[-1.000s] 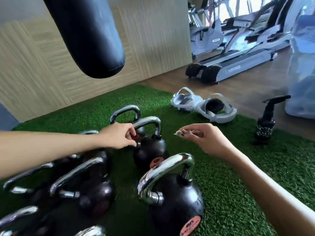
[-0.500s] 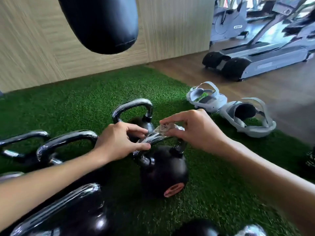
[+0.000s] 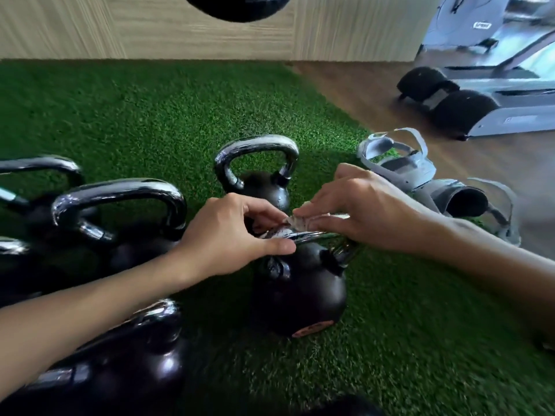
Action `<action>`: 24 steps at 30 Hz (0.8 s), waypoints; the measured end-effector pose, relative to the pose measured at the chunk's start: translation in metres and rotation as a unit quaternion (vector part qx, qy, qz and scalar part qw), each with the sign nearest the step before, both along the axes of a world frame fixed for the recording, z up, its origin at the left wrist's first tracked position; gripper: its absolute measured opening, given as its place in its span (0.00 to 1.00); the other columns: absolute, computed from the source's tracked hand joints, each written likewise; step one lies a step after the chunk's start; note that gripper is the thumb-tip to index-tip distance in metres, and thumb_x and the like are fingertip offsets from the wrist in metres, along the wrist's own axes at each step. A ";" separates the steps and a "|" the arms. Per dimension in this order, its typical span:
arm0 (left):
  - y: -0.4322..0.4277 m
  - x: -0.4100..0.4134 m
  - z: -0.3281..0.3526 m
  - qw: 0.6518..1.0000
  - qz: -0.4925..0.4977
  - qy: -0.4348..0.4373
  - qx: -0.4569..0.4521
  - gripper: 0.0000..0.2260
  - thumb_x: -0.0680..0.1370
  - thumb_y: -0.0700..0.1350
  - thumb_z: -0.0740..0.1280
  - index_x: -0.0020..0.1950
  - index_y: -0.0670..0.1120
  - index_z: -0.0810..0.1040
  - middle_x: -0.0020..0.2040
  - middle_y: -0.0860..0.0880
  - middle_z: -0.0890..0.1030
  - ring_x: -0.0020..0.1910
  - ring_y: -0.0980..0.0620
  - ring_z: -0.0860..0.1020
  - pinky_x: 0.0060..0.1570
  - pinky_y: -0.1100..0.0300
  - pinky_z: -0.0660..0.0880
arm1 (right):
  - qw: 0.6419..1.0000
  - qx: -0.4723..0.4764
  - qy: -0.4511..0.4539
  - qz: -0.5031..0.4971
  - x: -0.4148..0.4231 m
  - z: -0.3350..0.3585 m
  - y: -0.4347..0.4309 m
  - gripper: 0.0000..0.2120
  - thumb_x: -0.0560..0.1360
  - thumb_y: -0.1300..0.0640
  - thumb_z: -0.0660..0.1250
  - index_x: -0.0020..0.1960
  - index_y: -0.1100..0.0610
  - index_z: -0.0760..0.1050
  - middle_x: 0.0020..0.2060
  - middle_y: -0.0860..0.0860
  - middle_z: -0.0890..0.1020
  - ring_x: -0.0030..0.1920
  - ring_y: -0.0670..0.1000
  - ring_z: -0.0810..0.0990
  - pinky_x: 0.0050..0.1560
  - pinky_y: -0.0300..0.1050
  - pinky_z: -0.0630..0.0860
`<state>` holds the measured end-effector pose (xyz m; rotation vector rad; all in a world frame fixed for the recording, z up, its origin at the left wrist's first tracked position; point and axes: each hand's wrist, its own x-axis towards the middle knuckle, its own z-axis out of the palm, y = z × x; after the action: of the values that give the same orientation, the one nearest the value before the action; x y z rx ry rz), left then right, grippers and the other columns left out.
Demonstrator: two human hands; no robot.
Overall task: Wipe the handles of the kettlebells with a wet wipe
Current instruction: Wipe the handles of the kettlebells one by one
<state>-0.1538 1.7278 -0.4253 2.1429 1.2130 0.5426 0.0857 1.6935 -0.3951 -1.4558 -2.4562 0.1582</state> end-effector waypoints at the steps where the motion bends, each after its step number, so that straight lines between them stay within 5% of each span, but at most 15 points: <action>1: -0.001 0.000 0.000 1.000 -0.005 0.008 0.012 0.19 0.63 0.65 0.80 0.51 0.62 0.85 0.43 0.67 0.85 0.47 0.70 0.81 0.52 0.65 0.76 | 1.000 0.008 0.003 0.007 -0.003 0.001 0.002 0.16 0.73 0.36 0.65 0.58 0.37 0.83 0.44 0.37 0.83 0.45 0.34 0.66 0.43 0.31 0.63; 7: 0.001 0.001 0.006 0.998 -0.016 0.046 0.046 0.17 0.64 0.65 0.79 0.50 0.62 0.85 0.44 0.66 0.84 0.46 0.72 0.80 0.48 0.69 0.73 | 0.999 0.046 0.000 -0.025 -0.001 0.007 -0.009 0.10 0.68 0.44 0.78 0.49 0.44 0.86 0.47 0.41 0.84 0.49 0.45 0.78 0.52 0.43 0.74; 10: -0.003 0.001 0.004 0.998 0.000 0.040 0.047 0.18 0.63 0.65 0.79 0.50 0.62 0.85 0.43 0.66 0.84 0.47 0.71 0.80 0.51 0.68 0.74 | 0.998 0.015 -0.008 -0.068 0.019 0.015 -0.017 0.09 0.67 0.47 0.80 0.47 0.45 0.86 0.44 0.43 0.86 0.41 0.38 0.79 0.46 0.25 0.69; 12: -0.005 0.002 0.004 0.998 0.006 0.034 0.043 0.18 0.63 0.64 0.80 0.50 0.61 0.86 0.43 0.65 0.85 0.47 0.70 0.80 0.51 0.68 0.75 | 0.995 0.016 -0.002 -0.093 0.022 0.015 -0.021 0.10 0.67 0.47 0.80 0.47 0.46 0.87 0.43 0.42 0.86 0.39 0.34 0.78 0.40 0.23 0.67; 16: -0.009 0.003 0.007 0.998 0.019 0.039 0.035 0.19 0.64 0.62 0.81 0.52 0.60 0.85 0.44 0.64 0.84 0.46 0.73 0.78 0.42 0.77 0.69 | 0.995 0.056 0.034 -0.069 -0.015 0.000 -0.022 0.10 0.69 0.45 0.78 0.49 0.45 0.86 0.43 0.40 0.84 0.43 0.42 0.76 0.45 0.41 0.74; 19: -0.010 0.003 0.007 0.997 0.020 0.051 0.052 0.19 0.65 0.63 0.80 0.52 0.61 0.85 0.44 0.65 0.84 0.46 0.71 0.79 0.44 0.73 0.71 | 0.995 0.062 0.027 -0.079 -0.020 -0.002 -0.023 0.09 0.70 0.45 0.77 0.49 0.43 0.86 0.42 0.39 0.83 0.46 0.46 0.74 0.46 0.47 0.75; 24: -0.009 0.005 0.006 0.997 0.022 0.054 0.056 0.18 0.65 0.62 0.80 0.52 0.60 0.85 0.45 0.64 0.85 0.45 0.74 0.78 0.41 0.79 0.67 | 0.981 0.024 0.078 -0.175 0.035 -0.003 -0.035 0.09 0.68 0.46 0.78 0.48 0.42 0.86 0.30 0.34 0.75 0.33 0.34 0.75 0.32 0.29 0.66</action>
<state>-0.1486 1.7192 -0.4193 2.2689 1.3203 0.5310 0.1209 1.6585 -0.3983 -1.7515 -2.0312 0.1331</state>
